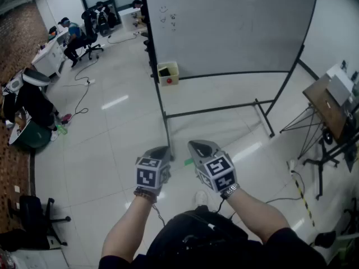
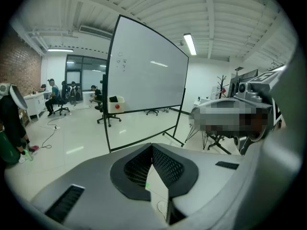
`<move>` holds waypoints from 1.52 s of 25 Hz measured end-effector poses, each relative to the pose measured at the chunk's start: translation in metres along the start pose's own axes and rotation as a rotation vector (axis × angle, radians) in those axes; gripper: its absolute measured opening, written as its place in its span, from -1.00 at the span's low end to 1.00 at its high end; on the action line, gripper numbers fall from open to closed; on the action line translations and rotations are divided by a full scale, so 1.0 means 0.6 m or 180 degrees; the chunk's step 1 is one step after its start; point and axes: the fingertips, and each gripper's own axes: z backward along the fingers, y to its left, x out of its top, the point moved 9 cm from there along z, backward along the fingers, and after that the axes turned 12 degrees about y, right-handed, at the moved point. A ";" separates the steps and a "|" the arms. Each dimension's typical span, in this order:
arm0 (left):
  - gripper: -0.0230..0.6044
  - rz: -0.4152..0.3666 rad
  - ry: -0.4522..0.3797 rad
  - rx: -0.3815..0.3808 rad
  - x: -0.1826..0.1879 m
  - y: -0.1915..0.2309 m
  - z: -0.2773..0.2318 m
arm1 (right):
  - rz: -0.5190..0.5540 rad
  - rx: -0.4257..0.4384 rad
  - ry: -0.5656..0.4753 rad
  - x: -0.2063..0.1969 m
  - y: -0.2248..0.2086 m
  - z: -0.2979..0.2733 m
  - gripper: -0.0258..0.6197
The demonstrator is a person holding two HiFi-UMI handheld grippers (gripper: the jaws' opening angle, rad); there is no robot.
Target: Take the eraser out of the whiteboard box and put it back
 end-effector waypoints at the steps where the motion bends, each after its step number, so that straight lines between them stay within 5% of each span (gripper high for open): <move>1: -0.93 0.0011 0.0000 0.0012 0.012 0.004 -0.012 | 0.0005 0.0011 0.0001 0.004 -0.016 -0.009 -0.85; 19: -0.93 0.0246 -0.0040 0.0318 0.183 0.058 -0.165 | 0.0041 0.0353 -0.0019 0.081 -0.259 -0.146 -0.84; 38: -0.93 0.0381 -0.0114 0.0316 0.260 0.192 -0.246 | 0.0298 0.0470 0.0092 0.181 -0.331 -0.306 -0.58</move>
